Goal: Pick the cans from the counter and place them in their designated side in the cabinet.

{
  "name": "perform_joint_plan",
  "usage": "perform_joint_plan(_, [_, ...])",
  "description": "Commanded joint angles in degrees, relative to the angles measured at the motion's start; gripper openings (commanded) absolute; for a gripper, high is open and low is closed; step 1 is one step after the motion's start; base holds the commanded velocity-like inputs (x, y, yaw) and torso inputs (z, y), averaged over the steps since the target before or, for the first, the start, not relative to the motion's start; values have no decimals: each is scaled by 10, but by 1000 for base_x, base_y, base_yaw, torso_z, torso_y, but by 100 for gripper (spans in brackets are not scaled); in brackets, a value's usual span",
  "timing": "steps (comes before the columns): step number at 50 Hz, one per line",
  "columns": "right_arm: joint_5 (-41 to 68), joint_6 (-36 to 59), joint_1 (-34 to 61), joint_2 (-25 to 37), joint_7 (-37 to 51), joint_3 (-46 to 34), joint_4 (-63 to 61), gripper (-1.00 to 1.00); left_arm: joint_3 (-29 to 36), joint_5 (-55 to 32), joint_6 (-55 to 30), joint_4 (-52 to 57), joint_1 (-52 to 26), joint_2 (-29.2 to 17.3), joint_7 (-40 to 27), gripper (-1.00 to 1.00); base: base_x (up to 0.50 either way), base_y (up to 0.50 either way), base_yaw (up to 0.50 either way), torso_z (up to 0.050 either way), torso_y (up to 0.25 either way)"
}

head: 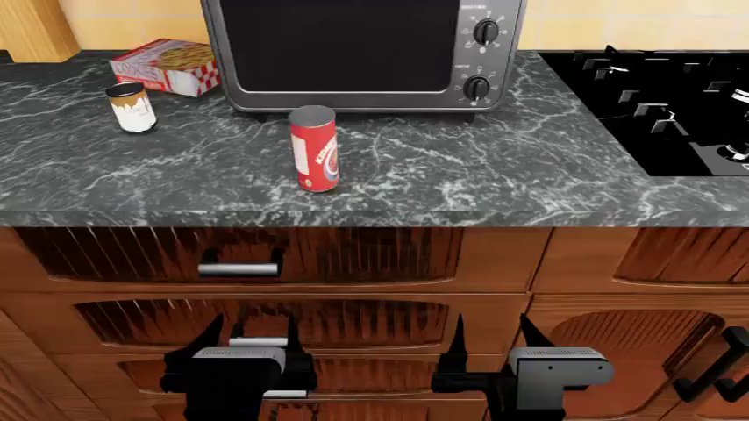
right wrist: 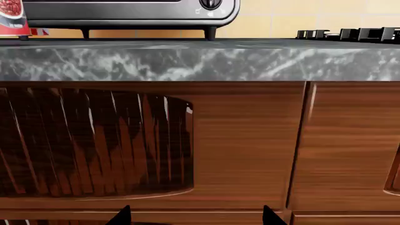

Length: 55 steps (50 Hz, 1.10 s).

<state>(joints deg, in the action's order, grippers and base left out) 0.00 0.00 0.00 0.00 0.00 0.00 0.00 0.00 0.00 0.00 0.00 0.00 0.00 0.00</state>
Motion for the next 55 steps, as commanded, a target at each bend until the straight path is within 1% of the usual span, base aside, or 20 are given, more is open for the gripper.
perform_joint_plan(1, [8, 4, 0, 9, 11, -12, -3, 100, 11, -8, -4, 8, 3, -9, -11, 100, 0, 0, 0, 0, 0])
perform_joint_plan(4, [10, 23, -1, 17, 19, -22, -24, 100, 24, -2, -4, 30, 9, -17, -23, 100, 0, 0, 0, 0, 0])
perform_joint_plan(9, [9, 66, -3, 31, 28, -29, -78, 100, 34, -18, -32, 95, 14, -29, -20, 100, 0, 0, 0, 0, 0])
perform_joint_plan(13, [5, 105, -3, 43, 30, -36, -120, 100, 46, 10, -54, 165, 20, -44, -32, 100, 0, 0, 0, 20, 12])
perform_joint_plan(17, [43, 153, -1, 64, -3, -33, -192, 100, 51, 16, -161, 287, 8, -59, -23, 100, 0, 0, 0, 50, 44])
perform_joint_plan(20, [66, 208, 9, 83, -17, -25, -252, 100, 54, 19, -239, 359, -20, -70, -13, 100, 0, 0, 0, 50, 40])
perform_joint_plan(26, [102, 320, 43, 116, -32, -10, -353, 100, 44, 8, -354, 436, -87, -84, 3, 100, 0, 0, 0, 50, 30])
perform_joint_plan(30, [131, 362, 65, 130, -43, 4, -396, 100, 26, -5, -422, 473, -136, -91, 11, 100, 0, 0, 0, 50, 26])
perform_joint_plan(32, [141, 368, 76, 138, -53, 9, -406, 100, 12, -16, -462, 491, -166, -93, 17, 100, 0, 0, 0, 50, 26])
perform_joint_plan(36, [163, 398, 104, 153, -63, 19, -431, 100, -12, -32, -518, 503, -223, -103, 29, 100, 5, 0, 0, 50, 24])
perform_joint_plan(44, [206, 497, 168, 177, -57, 44, -508, 100, -35, -49, -593, 527, -295, -123, 44, 100, 357, -188, 0, 50, 25])
perform_joint_plan(49, [226, 520, 188, 186, -62, 57, -526, 100, -46, -57, -625, 540, -326, -131, 49, 100, 394, -141, 40, 50, 24])
perform_joint_plan(55, [251, 553, 207, 199, -66, 83, -542, 100, -52, -64, -669, 559, -363, -140, 52, 100, 228, 3, 479, 50, 27])
